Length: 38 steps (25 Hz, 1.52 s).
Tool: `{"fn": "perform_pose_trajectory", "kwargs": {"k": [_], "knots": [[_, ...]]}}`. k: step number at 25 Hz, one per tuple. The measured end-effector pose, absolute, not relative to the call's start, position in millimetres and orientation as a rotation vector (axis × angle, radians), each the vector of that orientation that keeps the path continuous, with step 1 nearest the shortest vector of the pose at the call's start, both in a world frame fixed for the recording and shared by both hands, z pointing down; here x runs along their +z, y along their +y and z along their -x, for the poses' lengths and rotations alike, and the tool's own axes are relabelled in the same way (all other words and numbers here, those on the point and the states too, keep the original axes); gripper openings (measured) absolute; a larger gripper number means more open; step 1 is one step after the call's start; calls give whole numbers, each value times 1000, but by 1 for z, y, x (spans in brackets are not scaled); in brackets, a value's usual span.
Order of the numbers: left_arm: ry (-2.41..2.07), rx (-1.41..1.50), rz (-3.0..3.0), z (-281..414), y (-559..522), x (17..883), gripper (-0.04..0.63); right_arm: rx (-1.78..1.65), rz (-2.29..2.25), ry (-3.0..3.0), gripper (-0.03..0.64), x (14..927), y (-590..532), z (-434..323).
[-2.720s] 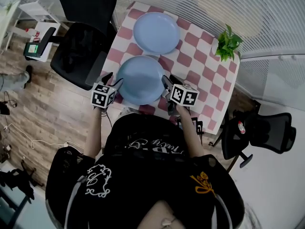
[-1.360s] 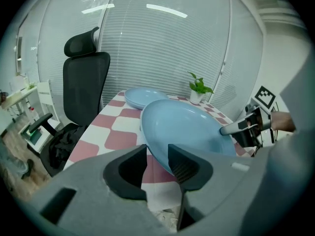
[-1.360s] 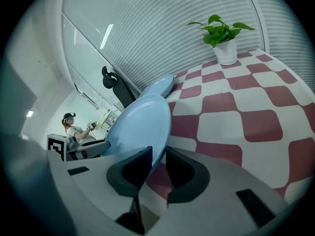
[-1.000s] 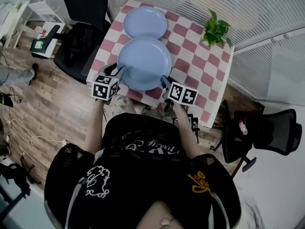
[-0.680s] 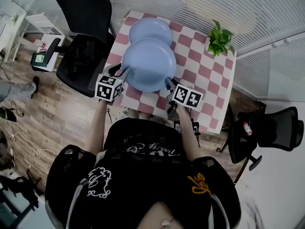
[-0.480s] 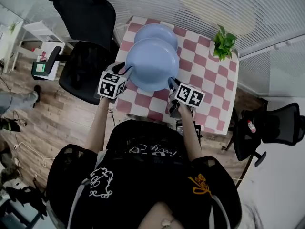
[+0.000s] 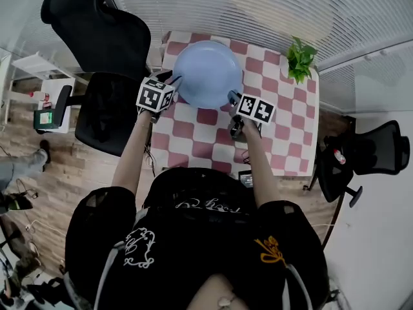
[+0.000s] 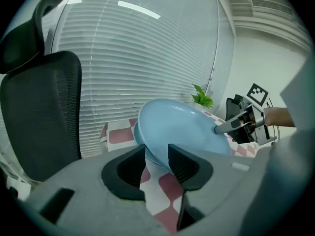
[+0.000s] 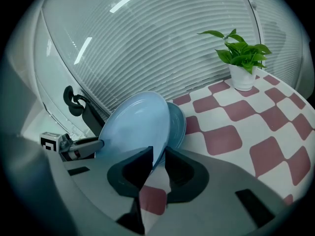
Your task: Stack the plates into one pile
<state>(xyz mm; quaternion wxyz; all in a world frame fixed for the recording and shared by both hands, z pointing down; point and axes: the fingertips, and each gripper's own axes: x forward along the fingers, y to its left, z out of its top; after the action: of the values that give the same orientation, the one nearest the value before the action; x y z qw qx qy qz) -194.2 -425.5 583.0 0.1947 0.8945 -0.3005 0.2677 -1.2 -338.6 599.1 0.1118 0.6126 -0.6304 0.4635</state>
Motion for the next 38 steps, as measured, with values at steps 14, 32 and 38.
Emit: {"fn": "perform_pose_trajectory", "kwargs": {"k": [14,32,38], "knots": [[-703,787,-2419,170,-462,630,149,1528,-1865,-1676,74,640,-363,-19],[-727,852,-2592,176,-431,599,170,1361,-1906,-1774,89,626,-368,-12],[-731,734,-2639,180,-396,565,170,1246,-1944,-1932,87,583,-344,10]]}}
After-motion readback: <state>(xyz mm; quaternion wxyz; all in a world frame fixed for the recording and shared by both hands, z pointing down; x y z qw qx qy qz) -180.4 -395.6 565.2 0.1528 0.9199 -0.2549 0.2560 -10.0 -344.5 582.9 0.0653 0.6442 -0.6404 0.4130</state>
